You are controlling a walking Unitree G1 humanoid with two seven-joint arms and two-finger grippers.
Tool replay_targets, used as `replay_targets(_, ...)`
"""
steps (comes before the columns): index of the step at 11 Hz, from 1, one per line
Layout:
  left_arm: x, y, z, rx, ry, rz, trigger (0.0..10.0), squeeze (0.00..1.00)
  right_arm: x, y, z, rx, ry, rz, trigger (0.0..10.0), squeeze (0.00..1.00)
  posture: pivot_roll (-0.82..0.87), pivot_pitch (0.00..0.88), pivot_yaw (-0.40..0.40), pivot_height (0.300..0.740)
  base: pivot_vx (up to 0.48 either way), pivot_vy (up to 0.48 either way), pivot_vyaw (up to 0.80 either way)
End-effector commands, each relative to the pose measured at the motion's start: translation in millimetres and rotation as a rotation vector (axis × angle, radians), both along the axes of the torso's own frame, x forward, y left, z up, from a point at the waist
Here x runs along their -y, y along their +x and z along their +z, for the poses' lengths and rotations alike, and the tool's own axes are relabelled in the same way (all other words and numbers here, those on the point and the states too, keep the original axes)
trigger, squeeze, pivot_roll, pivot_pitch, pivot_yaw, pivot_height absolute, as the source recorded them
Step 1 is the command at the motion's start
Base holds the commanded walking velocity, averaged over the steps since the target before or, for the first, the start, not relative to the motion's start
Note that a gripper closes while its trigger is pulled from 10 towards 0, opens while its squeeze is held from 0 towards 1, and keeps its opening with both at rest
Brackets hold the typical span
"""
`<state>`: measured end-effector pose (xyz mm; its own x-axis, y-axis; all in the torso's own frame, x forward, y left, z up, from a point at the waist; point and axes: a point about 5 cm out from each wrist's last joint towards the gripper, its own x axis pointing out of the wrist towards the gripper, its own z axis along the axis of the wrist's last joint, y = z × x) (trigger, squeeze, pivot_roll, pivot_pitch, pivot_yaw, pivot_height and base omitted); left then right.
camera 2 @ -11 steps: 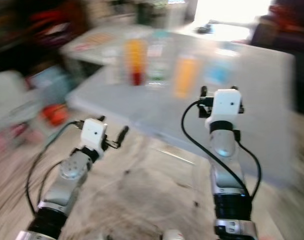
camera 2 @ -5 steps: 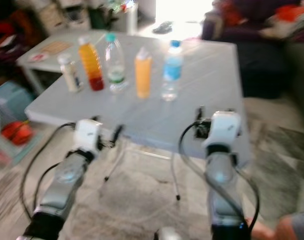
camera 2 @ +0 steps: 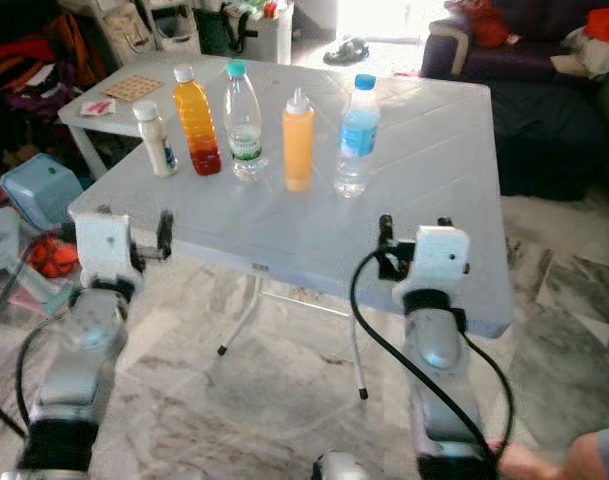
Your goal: Restocking fridge
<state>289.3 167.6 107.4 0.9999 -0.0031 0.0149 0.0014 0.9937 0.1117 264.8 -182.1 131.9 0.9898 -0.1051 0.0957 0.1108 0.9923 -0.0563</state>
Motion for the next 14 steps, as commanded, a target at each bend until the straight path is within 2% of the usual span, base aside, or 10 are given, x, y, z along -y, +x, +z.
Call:
replay_targets(1,15.0,-1.1,-5,-0.024,-0.014,-0.073,10.0,0.0,7.5,-1.1,2,0.005,0.004,-0.026,10.0,0.0,-0.05,0.0,0.077,0.74,0.48,0.0,-0.8)
replay_targets(2,28.4,0.5,-4,-0.032,-0.015,-0.129,10.0,0.0,10.5,-0.1,4,0.018,-0.006,-0.041,10.0,0.0,-0.07,0.0,0.093,0.74,0.48,0.0,-0.8)
replay_targets(3,29.5,2.8,-5,-0.036,-0.023,-0.137,10.0,0.0,11.4,0.3,4,0.021,0.009,-0.051,10.0,0.0,-0.07,0.0,0.099,0.74,0.48,0.0,-0.54)
replay_targets(5,15.9,8.7,-11,-0.062,-0.039,-0.068,10.0,0.0,12.5,-2.7,1,0.017,0.007,-0.05,10.0,0.0,-0.08,0.0,0.103,0.74,0.409,0.0,0.0)
replay_targets(6,12.4,9.4,-15,-0.079,-0.039,-0.053,10.0,0.0,15.7,-2.0,1,0.013,0.012,-0.058,10.0,0.0,-0.08,0.0,0.093,0.74,0.0,0.0,0.0)
replay_targets(8,12.3,6.9,-18,-0.082,-0.021,-0.057,10.0,0.0,13.6,0.1,2,0.021,0.021,-0.04,10.0,0.0,-0.08,0.0,0.086,0.74,0.0,0.0,0.0)
replay_targets(10,16.9,5.4,-21,-0.083,-0.044,-0.065,10.0,0.0,2.5,4.3,9,0.047,0.012,0.06,10.0,0.0,-0.07,0.0,0.076,0.74,0.0,0.0,0.0)
replay_targets(11,17.9,5.0,-22,-0.084,-0.051,-0.068,10.0,0.0,1.3,4.4,11,0.054,-0.022,0.073,10.0,0.0,-0.07,0.0,0.076,0.74,0.0,0.0,0.77)
replay_targets(13,19.2,3.6,-25,-0.097,-0.051,-0.082,10.0,0.0,-2.9,4.4,11,0.059,-0.019,0.106,10.0,0.0,-0.06,0.0,0.067,0.74,0.287,0.386,0.76)
replay_targets(14,20.4,2.9,-26,-0.098,-0.043,-0.096,10.0,0.0,-3.8,4.8,10,0.059,-0.017,0.111,10.0,0.0,-0.06,0.0,0.066,0.74,0.326,0.352,0.0)
